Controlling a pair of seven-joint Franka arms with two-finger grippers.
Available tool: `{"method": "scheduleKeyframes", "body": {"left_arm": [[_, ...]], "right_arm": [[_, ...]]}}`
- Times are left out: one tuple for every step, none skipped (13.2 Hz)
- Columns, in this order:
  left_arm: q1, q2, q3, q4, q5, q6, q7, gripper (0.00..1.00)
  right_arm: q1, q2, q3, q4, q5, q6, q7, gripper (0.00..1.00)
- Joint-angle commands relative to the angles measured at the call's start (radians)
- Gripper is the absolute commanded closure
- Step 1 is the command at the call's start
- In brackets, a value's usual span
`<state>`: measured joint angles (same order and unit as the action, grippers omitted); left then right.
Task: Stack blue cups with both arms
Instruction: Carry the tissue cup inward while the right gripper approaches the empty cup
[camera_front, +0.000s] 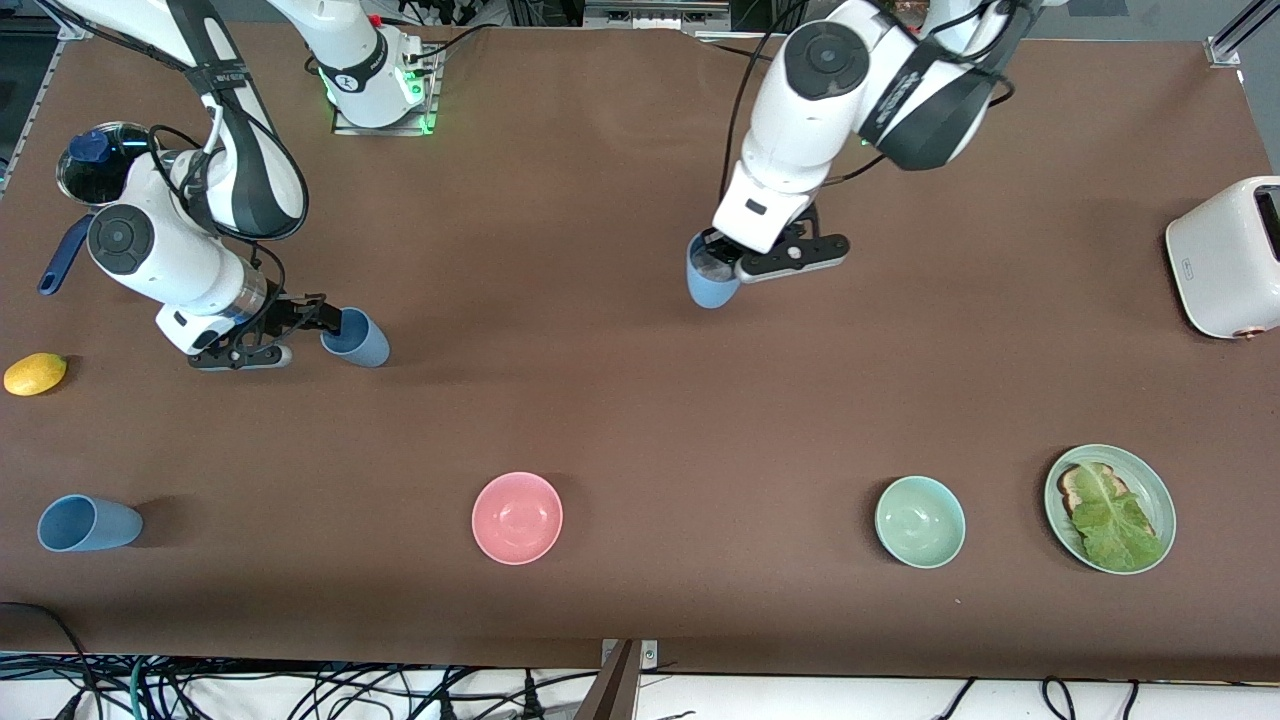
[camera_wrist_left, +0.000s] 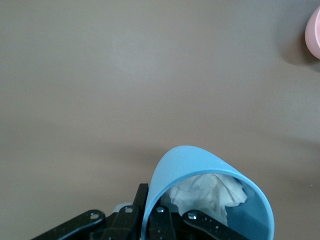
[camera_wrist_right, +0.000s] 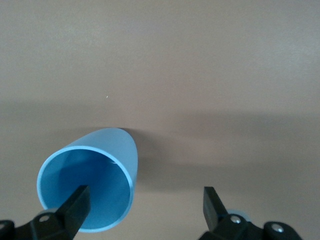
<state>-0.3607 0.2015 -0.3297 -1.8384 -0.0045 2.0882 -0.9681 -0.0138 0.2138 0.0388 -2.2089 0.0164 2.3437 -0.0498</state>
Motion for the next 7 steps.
{"method": "scheduleKeyframes", "body": {"left_arm": [[-0.024,0.079,0.006,0.034,-0.006,0.064,-0.027,1.0],[-0.039,0.105,0.005,0.034,-0.003,0.09,-0.029,1.0],[-0.056,0.131,0.006,0.034,-0.002,0.113,-0.032,1.0],[-0.069,0.16,0.006,0.036,0.006,0.128,-0.05,1.0],[-0.079,0.188,0.006,0.041,0.008,0.144,-0.052,1.0],[-0.098,0.214,0.008,0.042,0.008,0.156,-0.053,1.0],[-0.107,0.229,0.008,0.044,0.008,0.159,-0.054,1.0]], "right_arm": [[0.012,-0.01,0.001,-0.021,-0.009,0.009,-0.007,0.06],[0.015,-0.002,0.001,-0.021,-0.009,0.011,-0.005,0.13],[0.017,0.002,0.001,-0.02,-0.009,0.014,-0.005,0.23],[0.017,0.002,0.001,-0.02,-0.009,0.014,-0.005,0.37],[0.017,0.002,0.001,-0.02,-0.009,0.014,-0.005,0.5],[0.017,0.004,0.001,-0.018,-0.009,0.014,-0.004,0.61],[0.017,0.012,0.001,-0.015,-0.009,0.016,-0.004,0.69]]}}
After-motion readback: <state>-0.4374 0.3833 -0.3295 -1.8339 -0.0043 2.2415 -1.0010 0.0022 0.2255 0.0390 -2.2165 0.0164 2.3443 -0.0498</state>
